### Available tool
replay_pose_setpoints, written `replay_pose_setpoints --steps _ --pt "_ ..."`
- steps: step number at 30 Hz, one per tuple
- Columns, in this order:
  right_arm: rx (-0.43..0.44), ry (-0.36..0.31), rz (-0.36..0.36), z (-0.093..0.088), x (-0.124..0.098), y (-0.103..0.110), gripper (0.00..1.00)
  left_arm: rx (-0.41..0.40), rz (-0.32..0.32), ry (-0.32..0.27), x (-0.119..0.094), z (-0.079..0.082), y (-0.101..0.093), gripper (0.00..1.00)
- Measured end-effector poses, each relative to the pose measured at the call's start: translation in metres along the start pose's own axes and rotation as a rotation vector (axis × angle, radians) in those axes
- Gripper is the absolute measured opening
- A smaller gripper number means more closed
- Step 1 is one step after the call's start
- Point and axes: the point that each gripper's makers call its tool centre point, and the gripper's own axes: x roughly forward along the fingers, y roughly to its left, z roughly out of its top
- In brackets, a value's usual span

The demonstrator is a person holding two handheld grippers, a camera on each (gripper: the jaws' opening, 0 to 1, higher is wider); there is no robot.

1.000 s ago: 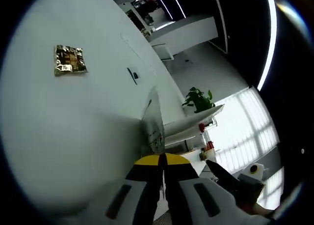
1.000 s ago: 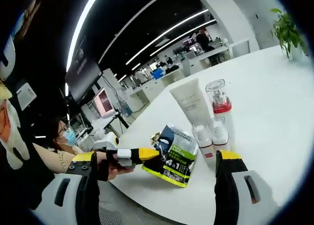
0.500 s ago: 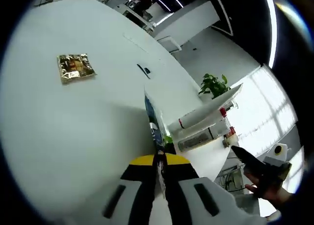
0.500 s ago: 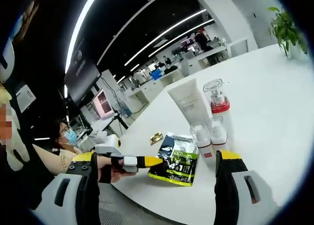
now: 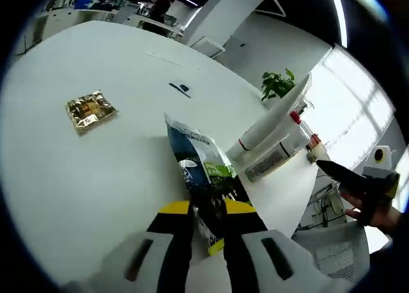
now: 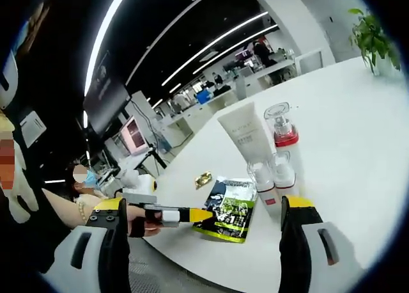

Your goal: Arrange the skincare products in the storage area until every visible bottle or jar stands upright without overlapping.

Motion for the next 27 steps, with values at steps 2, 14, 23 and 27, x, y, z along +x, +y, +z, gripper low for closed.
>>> replay_pose_setpoints --steps 2,14,23,27 --pt "0.002 -0.001 -0.001 0.0003 -0.0001 -0.0003 1.0 0.035 0.007 0.007 0.0011 -0.001 -0.0003 0.15" --pt "0.009 -0.002 -0.004 0.0002 -0.0009 -0.0032 1.0 0.195 0.051 0.061 0.0002 -0.0045 -0.0049 0.3" --pt "0.013 -0.001 -0.005 -0.0002 -0.0006 -0.0039 1.0 0.209 0.058 0.067 -0.0001 -0.0045 -0.0037 0.31" --pt "0.013 0.001 -0.007 -0.0006 -0.0004 -0.0034 1.0 0.203 0.055 0.067 -0.0001 -0.003 -0.0034 0.32"
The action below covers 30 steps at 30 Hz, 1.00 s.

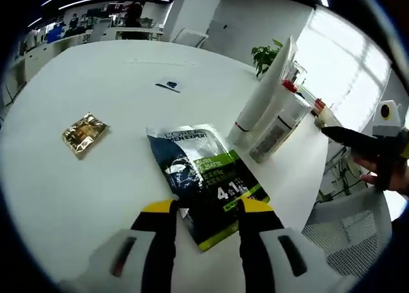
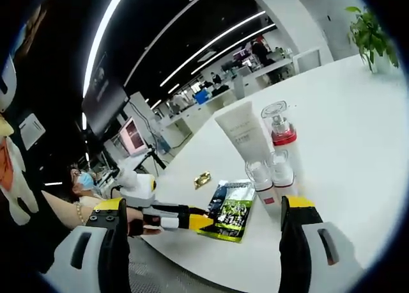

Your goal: Arrange the skincare products in the storage area until every visible bottle or jar stands upright without overlapping.

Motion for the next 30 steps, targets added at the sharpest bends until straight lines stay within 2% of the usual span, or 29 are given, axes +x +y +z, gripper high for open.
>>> replay_pose_setpoints --steps 15,30 --pt "-0.006 0.012 -0.009 -0.003 0.0 -0.005 1.0 0.035 0.007 -0.012 -0.005 0.007 0.002 0.33" --pt "-0.034 0.019 -0.029 -0.006 0.0 -0.009 1.0 0.07 0.041 -0.026 -0.026 0.005 0.011 0.45"
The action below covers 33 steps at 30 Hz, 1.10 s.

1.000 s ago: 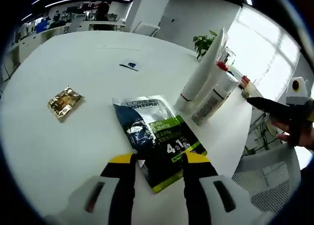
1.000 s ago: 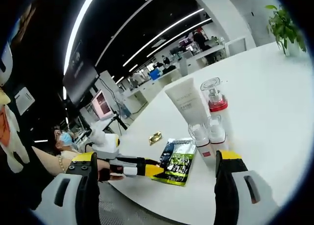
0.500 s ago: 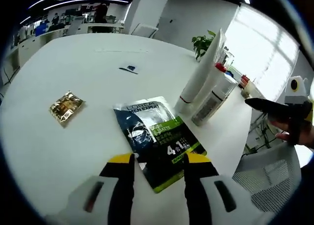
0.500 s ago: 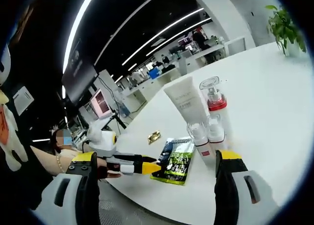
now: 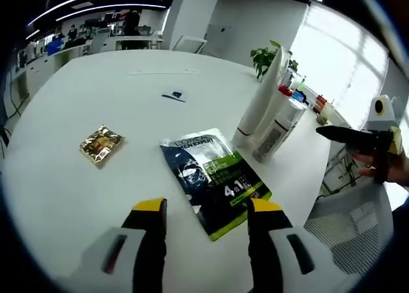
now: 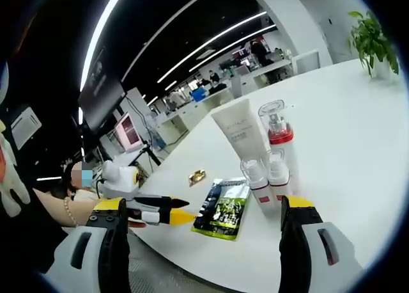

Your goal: Arrange the skincare products in the storage area until every visible bottle or jar stands upright without overlapping.

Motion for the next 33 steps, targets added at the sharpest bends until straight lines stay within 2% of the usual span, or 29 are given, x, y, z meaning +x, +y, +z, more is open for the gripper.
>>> replay_pose_setpoints --steps 11,19,23,33 --pt "-0.027 0.0 0.015 -0.002 0.002 0.003 1.0 0.032 0.006 -0.001 -0.019 -0.001 0.006 0.6" --pt "-0.034 0.001 0.02 -0.002 0.002 0.005 1.0 0.03 0.008 -0.031 -0.046 0.008 0.01 0.71" --pt "-0.038 0.007 0.026 -0.004 0.003 0.006 1.0 0.034 0.018 -0.04 -0.056 0.006 0.018 0.76" --pt "-0.045 0.014 0.038 -0.005 0.004 0.009 1.0 0.036 0.029 -0.047 -0.082 -0.002 0.019 0.87"
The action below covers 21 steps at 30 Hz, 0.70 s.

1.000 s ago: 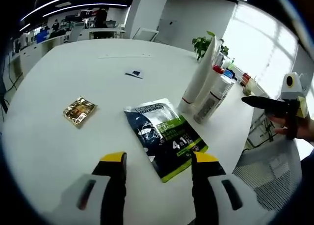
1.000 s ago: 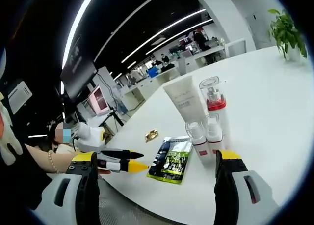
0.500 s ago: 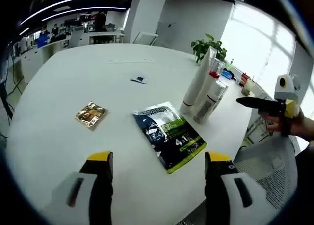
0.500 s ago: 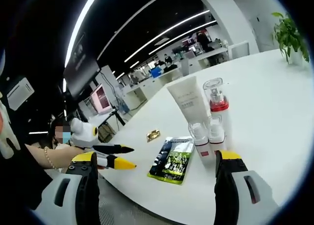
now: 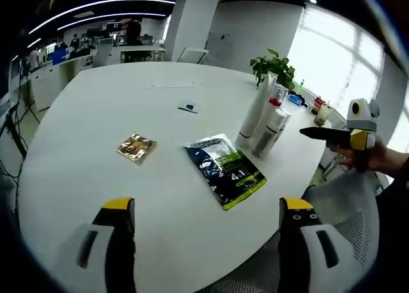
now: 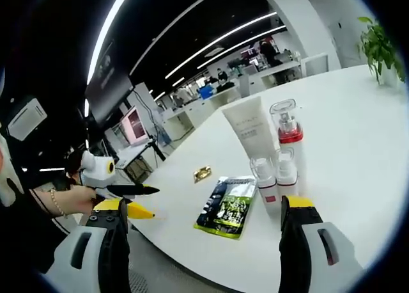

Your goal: Arrange the skincare products in the storage area until every visible bottle or jar stands upright without overlapping.

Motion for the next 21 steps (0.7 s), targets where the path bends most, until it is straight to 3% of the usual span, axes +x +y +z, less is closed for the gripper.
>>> replay_pose_setpoints --steps 13,16,21 --pt "0.002 0.005 0.005 -0.002 0.0 0.001 1.0 -0.041 0.04 -0.062 -0.041 0.008 0.01 0.94" --pt "0.002 0.006 0.005 -0.002 0.0 0.001 1.0 -0.039 0.051 -0.07 -0.046 0.006 0.018 0.95" --pt "0.002 0.007 0.005 -0.002 0.0 0.002 1.0 -0.056 0.042 -0.085 -0.049 0.004 0.011 0.99"
